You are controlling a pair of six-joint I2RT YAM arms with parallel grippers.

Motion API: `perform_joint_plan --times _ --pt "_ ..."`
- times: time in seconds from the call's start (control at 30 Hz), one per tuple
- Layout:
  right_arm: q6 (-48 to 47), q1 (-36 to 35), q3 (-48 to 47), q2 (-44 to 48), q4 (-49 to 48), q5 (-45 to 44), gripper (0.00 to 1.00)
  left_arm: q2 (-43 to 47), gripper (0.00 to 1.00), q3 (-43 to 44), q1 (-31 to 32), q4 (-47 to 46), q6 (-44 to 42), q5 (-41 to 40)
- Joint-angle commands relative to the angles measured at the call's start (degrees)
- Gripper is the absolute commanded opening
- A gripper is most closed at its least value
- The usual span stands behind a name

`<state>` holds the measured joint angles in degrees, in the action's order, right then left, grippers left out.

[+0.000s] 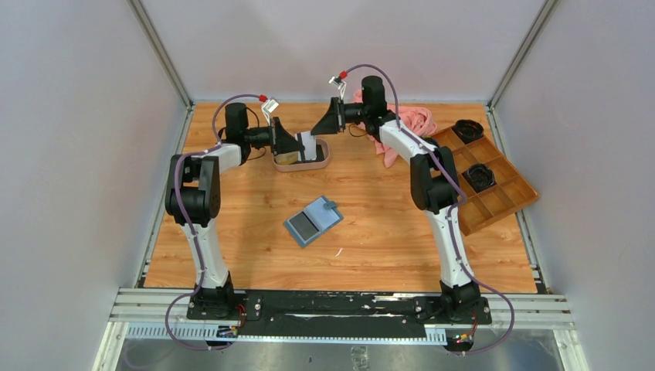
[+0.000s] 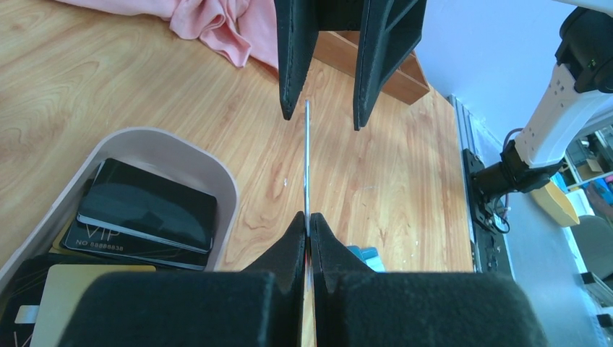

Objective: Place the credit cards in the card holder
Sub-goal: Place the credit card in the storage box.

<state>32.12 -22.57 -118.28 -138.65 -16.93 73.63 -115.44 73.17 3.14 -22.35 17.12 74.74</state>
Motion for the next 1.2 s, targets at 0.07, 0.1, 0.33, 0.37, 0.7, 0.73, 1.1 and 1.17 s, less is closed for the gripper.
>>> perform_joint_plan --times 0.07,0.1,0.33,0.37,0.7,0.73,1.1,1.17 --pt "-1.9 -0.7 1.0 -1.1 1.1 2.3 0.37 1.3 0.00 1.6 -0.2 -0.3 0.4 1.4" --pt "-2.1 -0.7 1.2 -1.0 1.3 2.4 0.36 1.2 0.00 1.8 -0.2 -0.4 0.4 1.4" --pt "-2.5 -0.4 1.4 -0.8 1.5 2.6 0.30 0.8 0.00 2.3 -0.5 -0.4 0.7 2.0" --pt "-2.6 -0.3 1.5 -0.8 1.5 2.6 0.29 0.8 0.00 2.2 -0.6 -0.4 0.7 2.1" --pt "-2.3 0.1 1.6 -0.6 1.0 2.9 0.19 0.1 0.00 2.5 -0.6 -0.4 1.2 3.5" --pt "-2.2 0.3 1.6 -0.7 0.9 3.0 0.17 0.1 0.00 2.5 -0.6 -0.4 1.2 3.6" --pt "-1.1 0.5 2.1 -0.7 -1.4 3.8 0.02 -1.4 0.00 3.5 -1.1 -0.5 1.9 3.3" --pt "-1.4 0.5 2.1 -0.8 -1.4 3.5 0.00 -2.0 0.00 4.0 -1.2 -0.5 2.4 2.4"
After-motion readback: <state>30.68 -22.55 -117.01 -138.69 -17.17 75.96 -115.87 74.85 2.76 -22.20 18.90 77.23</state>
